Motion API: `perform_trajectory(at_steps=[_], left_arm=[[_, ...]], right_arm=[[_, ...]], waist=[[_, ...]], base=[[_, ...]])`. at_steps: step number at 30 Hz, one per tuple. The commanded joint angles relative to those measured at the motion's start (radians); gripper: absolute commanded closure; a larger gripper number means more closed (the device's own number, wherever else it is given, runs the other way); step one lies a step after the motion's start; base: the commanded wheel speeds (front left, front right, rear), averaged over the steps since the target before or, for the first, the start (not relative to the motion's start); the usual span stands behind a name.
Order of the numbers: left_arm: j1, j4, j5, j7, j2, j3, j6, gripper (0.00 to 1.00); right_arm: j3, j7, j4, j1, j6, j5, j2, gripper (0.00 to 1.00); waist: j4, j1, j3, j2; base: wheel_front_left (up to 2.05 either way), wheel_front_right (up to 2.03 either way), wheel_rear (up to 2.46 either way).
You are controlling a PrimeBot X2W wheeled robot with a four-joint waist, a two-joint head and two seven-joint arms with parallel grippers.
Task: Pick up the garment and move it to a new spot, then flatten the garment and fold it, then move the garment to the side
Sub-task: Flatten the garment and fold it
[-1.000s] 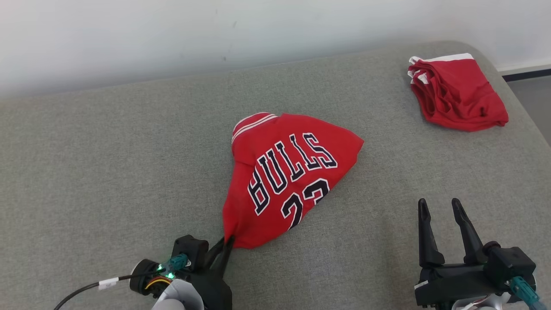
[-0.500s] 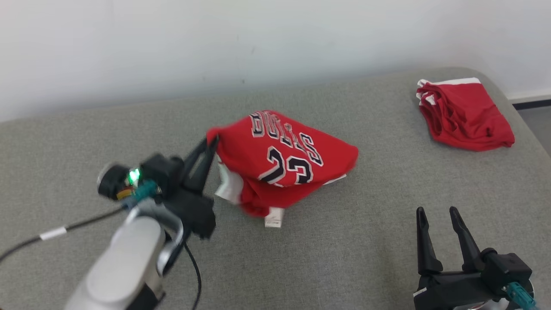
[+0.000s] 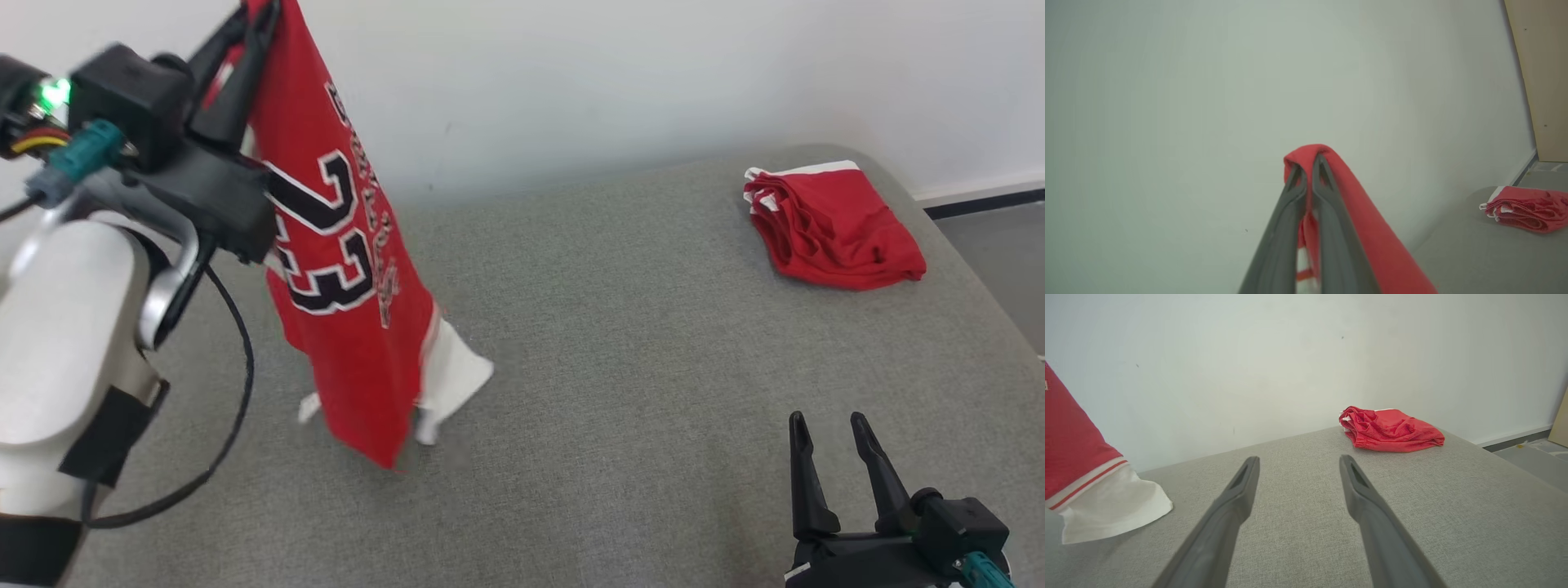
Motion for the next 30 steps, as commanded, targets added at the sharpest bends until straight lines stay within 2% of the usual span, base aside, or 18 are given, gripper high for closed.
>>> perform_trajectory(at_steps=[1,3,8,14,20,27,28,29,30], left_arm=[[-0.014,-0.008,0.003,0.003,0.01,0.007,0.005,1.0],[-0.023,-0.023,0.006,0.004,0.012,0.01,0.013,1.0],[0.041,-0.046,-0.005,0.008,-0.044,-0.037,0.019,1.0],[0.187,-0.051,-0.037,-0.026,-0.158,-0.111,0.043,1.0],[0.359,0.037,-0.077,-0.079,-0.284,-0.204,0.043,1.0],[0.439,0.17,-0.091,-0.125,-0.367,-0.312,0.02,1.0],[0.438,0.184,-0.087,-0.134,-0.373,-0.32,0.019,0.55],[0.438,0.199,-0.088,-0.139,-0.38,-0.333,0.016,0.0],[0.436,0.21,-0.092,-0.146,-0.386,-0.342,0.017,0.0]], right_arm=[[-0.002,0.0,-0.005,0.008,-0.003,0.003,0.0,0.0],[-0.006,0.0,-0.009,0.005,-0.003,0.005,0.0,0.0],[-0.004,0.0,-0.009,-0.003,-0.003,0.008,0.0,0.0],[-0.003,0.0,-0.012,-0.018,-0.003,0.005,0.0,0.0],[-0.003,0.0,-0.007,-0.036,-0.003,-0.001,0.0,0.0],[-0.009,0.0,-0.004,-0.045,-0.003,-0.005,0.0,0.0],[-0.011,0.0,-0.004,-0.045,-0.003,-0.006,0.0,0.0],[-0.013,0.0,-0.004,-0.046,-0.003,-0.007,0.0,0.0],[-0.015,0.0,-0.005,-0.047,-0.003,-0.008,0.0,0.0]], waist=[[-0.005,0.0001,0.007,0.0],[-0.004,0.0001,0.016,0.0],[0.006,0.0001,0.033,0.0],[0.014,0.0001,0.051,0.0],[0.01,0.0001,0.072,0.0],[0.013,0.0001,0.084,0.0],[0.014,0.0001,0.085,0.0],[0.016,0.0001,0.086,0.0],[0.018,0.0001,0.086,0.0]], base=[[0.0,0.0,0.0],[0.0,0.0,0.0],[0.0,0.0,0.0],[0.0,0.0,0.0],[0.0,0.0,0.0],[0.0,0.0,0.0],[0.0,0.0,0.0],[0.0,0.0,0.0],[0.0,0.0,0.0]])
